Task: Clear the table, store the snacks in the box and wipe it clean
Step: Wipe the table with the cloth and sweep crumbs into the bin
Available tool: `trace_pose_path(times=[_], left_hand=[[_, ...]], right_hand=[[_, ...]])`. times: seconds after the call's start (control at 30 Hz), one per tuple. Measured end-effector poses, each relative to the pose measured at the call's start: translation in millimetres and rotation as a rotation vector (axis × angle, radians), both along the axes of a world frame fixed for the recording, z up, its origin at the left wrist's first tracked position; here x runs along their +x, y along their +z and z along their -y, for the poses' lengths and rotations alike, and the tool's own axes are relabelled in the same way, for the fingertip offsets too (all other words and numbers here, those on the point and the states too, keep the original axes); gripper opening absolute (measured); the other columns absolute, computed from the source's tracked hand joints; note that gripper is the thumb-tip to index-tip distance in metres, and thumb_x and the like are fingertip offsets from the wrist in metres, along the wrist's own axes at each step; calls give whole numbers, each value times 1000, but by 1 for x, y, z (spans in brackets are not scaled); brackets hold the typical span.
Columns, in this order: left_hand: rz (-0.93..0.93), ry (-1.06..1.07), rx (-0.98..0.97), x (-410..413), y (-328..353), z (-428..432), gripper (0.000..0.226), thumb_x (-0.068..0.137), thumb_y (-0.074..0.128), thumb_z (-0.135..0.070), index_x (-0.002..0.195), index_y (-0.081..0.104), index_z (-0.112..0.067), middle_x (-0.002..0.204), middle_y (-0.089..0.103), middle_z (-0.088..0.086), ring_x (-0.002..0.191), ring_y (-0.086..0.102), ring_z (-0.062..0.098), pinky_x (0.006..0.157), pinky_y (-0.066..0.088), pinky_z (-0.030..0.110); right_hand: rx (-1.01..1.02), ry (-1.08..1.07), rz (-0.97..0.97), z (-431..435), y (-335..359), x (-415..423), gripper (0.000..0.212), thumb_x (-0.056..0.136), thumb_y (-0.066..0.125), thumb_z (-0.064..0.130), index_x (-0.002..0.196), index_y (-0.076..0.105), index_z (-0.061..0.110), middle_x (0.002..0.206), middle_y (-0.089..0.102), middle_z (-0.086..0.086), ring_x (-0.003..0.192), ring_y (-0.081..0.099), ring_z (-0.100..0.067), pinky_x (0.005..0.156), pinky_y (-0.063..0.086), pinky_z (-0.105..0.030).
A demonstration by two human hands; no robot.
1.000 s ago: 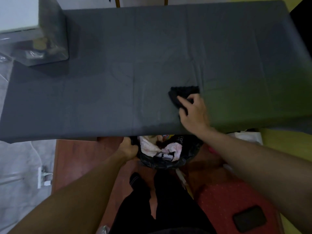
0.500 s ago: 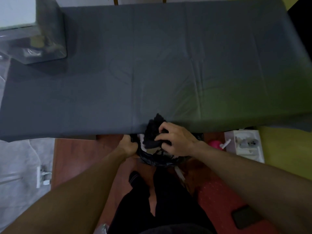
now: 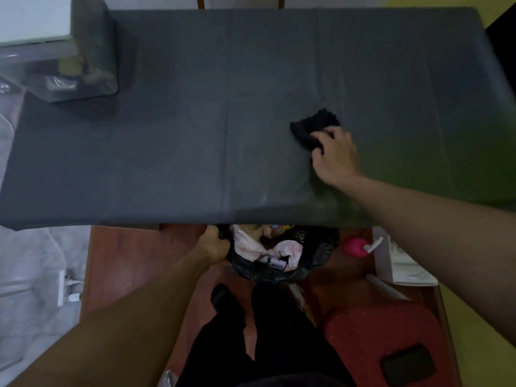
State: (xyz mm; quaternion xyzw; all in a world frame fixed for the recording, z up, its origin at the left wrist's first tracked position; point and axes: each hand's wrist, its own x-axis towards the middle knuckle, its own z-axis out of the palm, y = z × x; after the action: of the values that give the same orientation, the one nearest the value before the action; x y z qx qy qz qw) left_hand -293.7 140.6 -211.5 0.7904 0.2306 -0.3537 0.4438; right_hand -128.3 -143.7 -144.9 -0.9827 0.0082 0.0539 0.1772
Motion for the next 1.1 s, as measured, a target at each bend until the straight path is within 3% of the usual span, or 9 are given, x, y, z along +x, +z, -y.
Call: trace_pose_path(times=[0.13, 0.23, 0.33, 0.43, 0.6, 0.7, 0.87, 0.97, 1.1], left_hand=[[-3, 25, 9, 3, 1, 1, 46, 91, 49, -1, 137, 45, -6, 119, 59, 14, 107, 58, 26, 96, 51, 39], [-7, 43, 3, 2, 3, 0, 48, 91, 48, -1, 138, 43, -6, 121, 58, 15, 108, 58, 26, 98, 50, 41], [3, 49, -10, -2, 5, -1, 49, 92, 47, -2, 139, 39, -8, 120, 58, 15, 105, 58, 25, 94, 52, 39], [2, 50, -34, -10, 6, -4, 58, 93, 49, -6, 146, 28, -13, 127, 55, 12, 107, 56, 22, 91, 51, 34], [11, 35, -36, -30, 8, -17, 75, 89, 48, -2, 151, 11, -25, 125, 53, 11, 108, 55, 26, 92, 52, 38], [-4, 55, -38, -47, 9, -26, 54, 88, 47, -1, 133, 28, -24, 113, 58, 10, 94, 58, 20, 84, 54, 39], [2, 29, -5, -78, 13, -51, 29, 88, 49, -3, 109, 35, -17, 93, 57, 7, 83, 57, 19, 71, 51, 37], [18, 27, -14, -96, 16, -67, 26, 89, 49, -4, 110, 35, -15, 90, 55, 8, 81, 55, 18, 75, 51, 39], [-3, 59, -35, -117, 19, -88, 34, 88, 47, -1, 117, 35, -14, 99, 56, 11, 93, 58, 25, 86, 55, 46]], right_hand=[[-148, 124, -100, 7, -13, -9, 57, 98, 42, 44, 152, 36, 29, 165, 18, -4, 148, 15, -31, 116, 21, -51], [-260, 186, 83, 1, -10, -27, 53, 98, 42, 48, 147, 43, 30, 164, 20, -2, 146, 20, -32, 109, 21, -50], [-194, 408, 243, -9, -9, -61, 38, 98, 43, 40, 129, 55, 22, 142, 44, -5, 123, 42, -31, 94, 30, -45], [-108, 571, 175, -15, -15, -101, 30, 99, 46, 37, 115, 57, 15, 114, 48, -8, 100, 47, -28, 86, 41, -46], [-82, 454, 164, -24, -22, -148, 27, 96, 54, 31, 117, 58, 14, 112, 50, -7, 95, 49, -28, 82, 41, -43], [-101, 432, 76, -29, -31, -177, 31, 94, 56, 33, 120, 59, 16, 115, 51, -5, 99, 51, -29, 83, 42, -43], [-236, 140, -256, -39, -47, -216, 56, 99, 48, 39, 151, 34, 25, 160, 21, -1, 130, 37, -39, 100, 40, -51], [-55, 131, -336, -47, -52, -227, 59, 100, 47, 19, 155, 27, 15, 167, -1, 0, 132, 43, -40, 104, 42, -47], [34, 135, -376, -63, -50, -242, 71, 88, 50, -3, 155, 29, 10, 168, -2, 6, 132, 49, -34, 104, 44, -42]])
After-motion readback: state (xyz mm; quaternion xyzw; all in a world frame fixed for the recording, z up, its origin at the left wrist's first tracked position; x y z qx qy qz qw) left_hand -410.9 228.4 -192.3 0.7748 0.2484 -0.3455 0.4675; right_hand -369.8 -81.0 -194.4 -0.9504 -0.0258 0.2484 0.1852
